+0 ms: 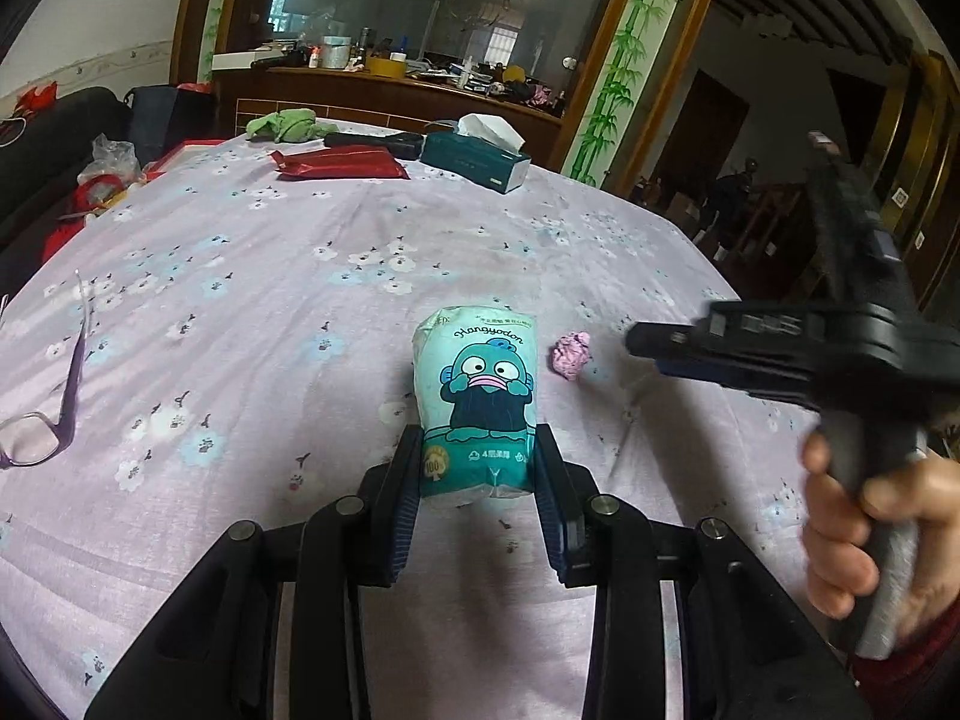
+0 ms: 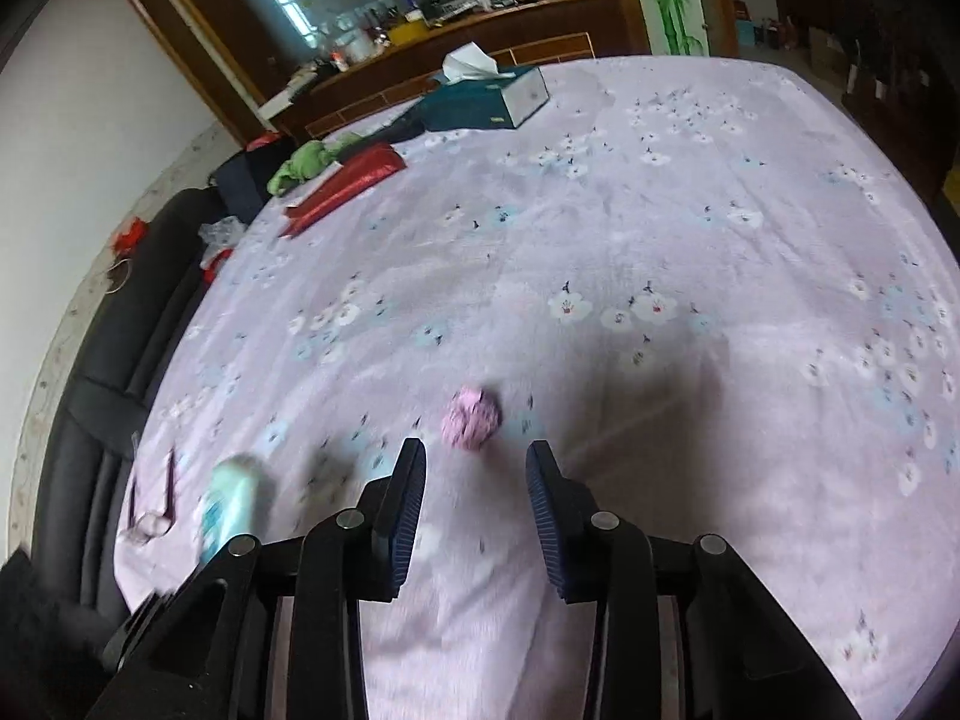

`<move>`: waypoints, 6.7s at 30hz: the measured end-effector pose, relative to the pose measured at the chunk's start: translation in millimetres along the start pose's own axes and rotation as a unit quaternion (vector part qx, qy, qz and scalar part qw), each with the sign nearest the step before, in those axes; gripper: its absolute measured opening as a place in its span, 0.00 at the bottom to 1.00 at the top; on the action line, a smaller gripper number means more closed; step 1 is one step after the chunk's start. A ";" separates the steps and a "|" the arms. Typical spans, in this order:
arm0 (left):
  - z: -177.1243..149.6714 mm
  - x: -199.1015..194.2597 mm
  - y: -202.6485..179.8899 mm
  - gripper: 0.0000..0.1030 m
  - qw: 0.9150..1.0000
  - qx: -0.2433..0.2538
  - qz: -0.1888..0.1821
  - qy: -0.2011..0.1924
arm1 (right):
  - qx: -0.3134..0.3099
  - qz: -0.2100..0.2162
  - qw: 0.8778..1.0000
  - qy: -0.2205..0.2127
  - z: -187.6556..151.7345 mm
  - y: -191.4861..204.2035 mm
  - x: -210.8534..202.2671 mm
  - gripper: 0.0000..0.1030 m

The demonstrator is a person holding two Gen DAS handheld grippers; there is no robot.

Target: Collect trash

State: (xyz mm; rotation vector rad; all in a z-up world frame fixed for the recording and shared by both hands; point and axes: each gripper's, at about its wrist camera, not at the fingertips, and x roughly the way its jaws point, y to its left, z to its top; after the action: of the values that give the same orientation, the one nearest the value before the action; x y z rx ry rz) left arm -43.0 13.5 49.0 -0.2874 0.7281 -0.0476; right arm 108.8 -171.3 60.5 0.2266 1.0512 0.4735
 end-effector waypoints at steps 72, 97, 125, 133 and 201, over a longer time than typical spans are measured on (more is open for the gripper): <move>-55.5 -1.1 -112.3 0.35 0.992 0.120 0.024 -0.027 | -0.042 -0.160 0.971 -0.174 -137.4 -51.5 -106.8 0.23; -56.0 -5.9 -128.6 0.35 0.990 0.135 0.014 -0.034 | -0.059 -0.209 0.958 -0.189 -147.6 -53.7 -133.8 0.23; -50.7 -14.3 -260.9 0.35 0.967 0.237 -0.090 -0.027 | 0.098 -0.241 0.927 -0.270 -171.1 -182.1 -258.6 0.23; -49.9 -10.5 -345.5 0.36 0.943 0.285 -0.171 0.001 | 0.155 -0.241 0.915 -0.285 -186.3 -246.2 -314.4 0.23; -112.3 -66.8 -245.7 0.96 0.955 0.274 -0.080 -0.083 | 0.136 -0.417 0.861 -0.257 -257.4 -151.9 -295.1 0.99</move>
State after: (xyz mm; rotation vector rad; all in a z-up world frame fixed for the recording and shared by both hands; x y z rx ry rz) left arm -153.4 -240.1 80.4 0.1813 0.4974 -0.3686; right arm -196.1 -456.7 104.4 0.1143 0.5923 -0.5117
